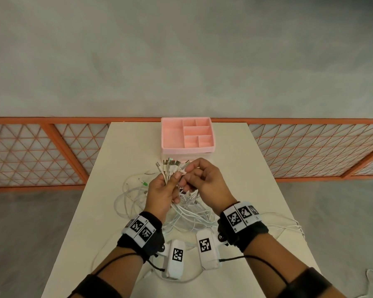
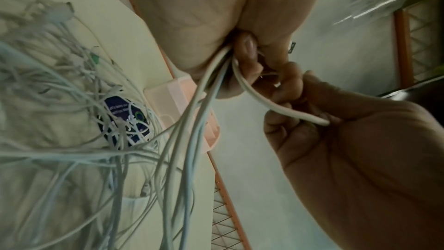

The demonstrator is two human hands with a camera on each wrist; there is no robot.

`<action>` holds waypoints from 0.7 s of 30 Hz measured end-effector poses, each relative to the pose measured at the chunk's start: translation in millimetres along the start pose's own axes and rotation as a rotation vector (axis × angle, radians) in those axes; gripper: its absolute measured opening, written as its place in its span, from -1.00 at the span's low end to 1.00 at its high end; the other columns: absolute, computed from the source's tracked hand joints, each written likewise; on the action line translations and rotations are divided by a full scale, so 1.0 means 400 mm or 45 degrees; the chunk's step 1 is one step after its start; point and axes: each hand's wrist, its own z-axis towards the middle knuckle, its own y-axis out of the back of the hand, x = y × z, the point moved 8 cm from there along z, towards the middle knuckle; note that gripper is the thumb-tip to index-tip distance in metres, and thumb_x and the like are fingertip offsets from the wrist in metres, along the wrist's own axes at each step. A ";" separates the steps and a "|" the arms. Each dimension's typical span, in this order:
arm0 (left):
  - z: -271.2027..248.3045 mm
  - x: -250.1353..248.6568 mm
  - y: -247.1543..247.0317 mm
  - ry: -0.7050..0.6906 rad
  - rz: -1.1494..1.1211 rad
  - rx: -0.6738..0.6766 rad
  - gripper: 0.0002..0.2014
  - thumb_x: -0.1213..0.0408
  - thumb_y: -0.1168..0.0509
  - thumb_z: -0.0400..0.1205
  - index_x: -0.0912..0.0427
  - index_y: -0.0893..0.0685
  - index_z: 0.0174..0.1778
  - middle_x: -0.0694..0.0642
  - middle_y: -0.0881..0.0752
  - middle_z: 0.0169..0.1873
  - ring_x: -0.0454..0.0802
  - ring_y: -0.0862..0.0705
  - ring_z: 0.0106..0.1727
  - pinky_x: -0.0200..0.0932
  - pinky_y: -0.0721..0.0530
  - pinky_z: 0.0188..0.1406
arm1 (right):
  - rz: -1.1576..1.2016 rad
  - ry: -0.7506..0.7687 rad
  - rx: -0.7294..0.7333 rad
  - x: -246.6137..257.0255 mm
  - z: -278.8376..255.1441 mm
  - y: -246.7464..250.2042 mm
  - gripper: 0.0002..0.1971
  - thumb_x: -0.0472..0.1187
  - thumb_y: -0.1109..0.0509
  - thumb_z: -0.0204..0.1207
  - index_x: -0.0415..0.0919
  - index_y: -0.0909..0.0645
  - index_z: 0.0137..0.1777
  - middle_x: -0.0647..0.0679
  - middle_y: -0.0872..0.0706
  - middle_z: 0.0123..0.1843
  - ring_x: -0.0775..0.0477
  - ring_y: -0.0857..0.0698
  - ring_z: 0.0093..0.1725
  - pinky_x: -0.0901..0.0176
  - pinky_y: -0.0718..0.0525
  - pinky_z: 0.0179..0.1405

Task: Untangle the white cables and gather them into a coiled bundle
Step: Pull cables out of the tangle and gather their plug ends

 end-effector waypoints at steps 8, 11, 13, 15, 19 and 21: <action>0.001 0.077 0.062 0.171 -0.073 -0.180 -0.85 0.34 -0.46 0.59 0.36 -0.67 -0.08 0.16 -0.58 -0.38 -0.15 -0.32 -0.62 -0.26 -0.39 -0.67 | -0.099 -0.133 -0.179 -0.037 0.003 0.074 -0.76 -0.59 -0.17 0.57 -0.31 -0.54 0.05 -0.29 -0.73 -0.31 -0.09 -0.63 -0.44 0.11 -0.60 -0.36; 0.006 0.084 0.081 0.141 0.173 -0.225 -0.88 0.36 -0.47 0.61 0.36 -0.71 -0.12 0.06 -0.60 -0.51 -0.16 -0.33 -0.66 -0.28 -0.35 -0.67 | -0.878 -0.306 -0.031 -0.096 0.014 0.079 -0.75 -0.44 -0.15 0.50 -0.24 -0.60 0.05 -0.24 -0.78 -0.12 -0.22 -0.75 -0.20 0.00 -0.60 -0.18; 0.012 0.082 0.065 0.128 0.275 -0.197 -0.91 0.35 -0.48 0.61 0.23 -0.74 -0.20 -0.01 -0.63 -0.56 -0.17 -0.32 -0.67 -0.32 -0.32 -0.66 | -1.385 -0.250 0.152 -0.107 0.012 0.042 -0.82 -0.28 -0.18 0.63 -0.28 -0.60 0.08 -0.23 -0.75 0.04 -0.26 -0.72 0.02 0.04 -0.57 -0.10; 0.016 0.075 0.050 0.115 0.317 -0.175 -0.92 0.36 -0.47 0.61 0.19 -0.76 -0.20 -0.06 -0.63 -0.59 -0.18 -0.33 -0.67 -0.33 -0.31 -0.67 | -1.492 -0.154 0.194 -0.099 0.009 0.011 -0.70 -0.03 -0.17 0.72 -0.26 -0.59 0.08 -0.19 -0.74 0.04 -0.22 -0.71 0.03 0.02 -0.61 -0.10; 0.013 0.074 0.041 0.200 0.121 -0.086 -0.91 0.37 -0.44 0.63 0.32 -0.75 -0.02 0.01 -0.67 -0.50 -0.18 -0.31 -0.64 -0.30 -0.30 -0.66 | -1.207 -0.160 0.189 -0.059 0.025 0.014 -0.71 -0.12 -0.19 0.71 -0.20 -0.62 -0.18 -0.07 -0.73 -0.24 -0.12 -0.70 -0.25 0.05 -0.64 -0.20; 0.011 0.065 0.033 0.211 -0.012 -0.047 -0.91 0.38 -0.42 0.64 0.33 -0.74 -0.02 0.10 -0.68 -0.40 -0.16 -0.29 -0.61 -0.28 -0.31 -0.68 | -1.102 -0.104 0.187 -0.023 0.031 0.012 -0.72 -0.15 -0.23 0.70 -0.13 -0.62 -0.25 0.06 -0.65 -0.38 0.03 -0.63 -0.35 0.11 -0.56 -0.25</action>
